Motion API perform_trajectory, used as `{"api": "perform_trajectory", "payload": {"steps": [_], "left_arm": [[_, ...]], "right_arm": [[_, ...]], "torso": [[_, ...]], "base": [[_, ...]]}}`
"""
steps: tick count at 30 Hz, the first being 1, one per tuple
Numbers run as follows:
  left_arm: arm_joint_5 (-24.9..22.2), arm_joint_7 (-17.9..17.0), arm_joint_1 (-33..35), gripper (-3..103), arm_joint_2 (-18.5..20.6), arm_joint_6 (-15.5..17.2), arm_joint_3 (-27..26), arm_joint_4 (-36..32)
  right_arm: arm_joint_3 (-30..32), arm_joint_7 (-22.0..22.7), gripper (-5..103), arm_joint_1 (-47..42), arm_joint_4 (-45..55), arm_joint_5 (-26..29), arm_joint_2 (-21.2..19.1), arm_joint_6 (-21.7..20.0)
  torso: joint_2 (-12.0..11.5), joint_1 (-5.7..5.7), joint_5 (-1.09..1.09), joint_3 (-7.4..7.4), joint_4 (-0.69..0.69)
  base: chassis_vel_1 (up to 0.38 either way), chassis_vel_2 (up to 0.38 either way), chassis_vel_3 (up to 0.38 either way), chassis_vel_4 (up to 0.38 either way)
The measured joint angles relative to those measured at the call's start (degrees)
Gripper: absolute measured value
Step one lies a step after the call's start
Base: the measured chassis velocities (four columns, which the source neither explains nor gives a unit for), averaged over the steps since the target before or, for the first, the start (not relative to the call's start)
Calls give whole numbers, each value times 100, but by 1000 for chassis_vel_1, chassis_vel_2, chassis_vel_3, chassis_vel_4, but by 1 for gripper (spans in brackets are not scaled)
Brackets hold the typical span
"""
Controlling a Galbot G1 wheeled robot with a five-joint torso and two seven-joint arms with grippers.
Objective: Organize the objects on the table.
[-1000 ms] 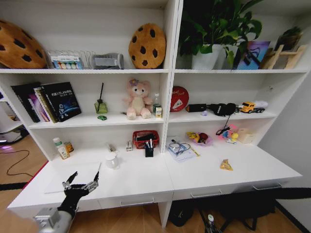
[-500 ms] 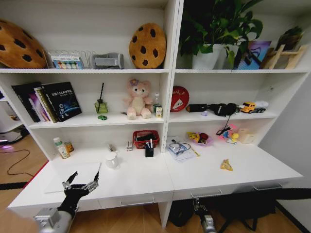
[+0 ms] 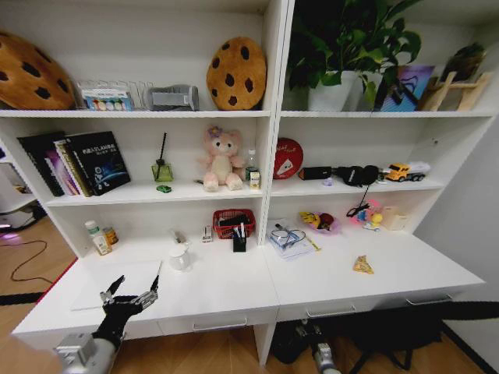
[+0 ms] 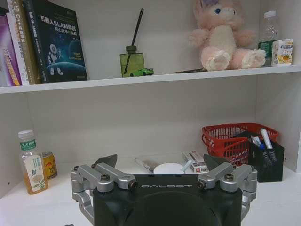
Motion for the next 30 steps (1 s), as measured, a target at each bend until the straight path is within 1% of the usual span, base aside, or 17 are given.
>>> {"api": "perform_trajectory", "payload": {"steps": [1, 2, 4, 5, 6, 7, 8, 9, 13, 14, 19, 20, 21, 26, 28, 29, 30], "left_arm": [[0, 0, 0, 100, 0, 0, 0, 0], [0, 0, 0, 100, 0, 0, 0, 0], [0, 0, 0, 100, 0, 0, 0, 0], [0, 0, 0, 100, 0, 0, 0, 0], [0, 0, 0, 100, 0, 0, 0, 0], [0, 0, 0, 100, 0, 0, 0, 0], [0, 0, 0, 100, 0, 0, 0, 0], [0, -1, 0, 100, 0, 0, 0, 1], [0, 1, 0, 100, 0, 0, 0, 0], [0, 1, 0, 100, 0, 0, 0, 0], [0, 1, 0, 100, 0, 0, 0, 0], [0, 0, 0, 100, 0, 0, 0, 0], [0, 0, 0, 100, 0, 0, 0, 0], [0, 1, 0, 100, 0, 0, 0, 0], [0, 1, 0, 100, 0, 0, 0, 0], [0, 1, 0, 100, 0, 0, 0, 0], [0, 0, 0, 100, 0, 0, 0, 0]], "right_arm": [[0, 0, 69, 0, 0, 0, 0, 0], [2, 14, 80, -32, 72, -12, 0, 60], [3, 25, 80, -91, 158, -25, -3, 67], [6, 34, 90, -242, 375, -47, -14, 11], [12, -16, 90, -552, 844, -23, -51, -322], [12, -16, 90, -552, 844, -23, -51, -322], [-1, -28, 99, -1063, 1426, 90, -123, -765], [11, 106, 99, -1475, 1639, 62, -152, -972], [80, 430, 100, -2124, 1780, 10, -216, -1148], [83, 530, 100, -2362, 1811, 121, -275, -1169], [55, 582, 100, -3260, 2219, 629, -487, -1166], [58, 578, 100, -3628, 2511, 838, -544, -1195], [68, 528, 100, -4199, 3013, 1125, -575, -1279], [77, 591, 100, -4912, 3854, 1420, -529, -1492], [56, 728, 100, -5491, 4824, 1544, -454, -1717], [56, 728, 100, -5491, 4824, 1544, -454, -1717], [57, 783, 100, -5744, 5242, 1597, -434, -1795]], "torso": [[0, 0, 0, 0, 0], [0, 0, -1, 0, 1], [0, 0, 0, 0, 2], [0, 0, 0, 0, 2], [0, 0, 2, 0, 2], [0, 0, 2, 0, 2], [1, 0, -3, -2, 3], [1, 0, -1, -1, 0], [1, -1, 4, -1, -3], [2, -2, -2, -2, 0], [1, -2, 2, -2, 1], [1, -2, -2, -2, 2], [2, -2, -1, -1, -2], [2, -2, -1, -1, -1], [2, -2, 2, -1, 2], [2, -2, 2, -1, 2], [2, -2, 0, -1, 1]], "base": [[0, 0, 0, 0], [0, 0, 0, 0], [0, 0, 0, 0], [0, 0, 0, 0], [0, 0, 0, 0], [0, 0, 0, 0], [0, 0, 0, 0], [0, 0, 0, 0], [0, 0, 0, 0], [0, 0, 0, 0], [0, 0, 0, 0], [0, 0, 0, 0], [0, 0, 0, 0], [0, 0, 0, 0], [0, 0, 0, 0], [0, 0, 0, 0], [0, 0, 0, 0]]}}
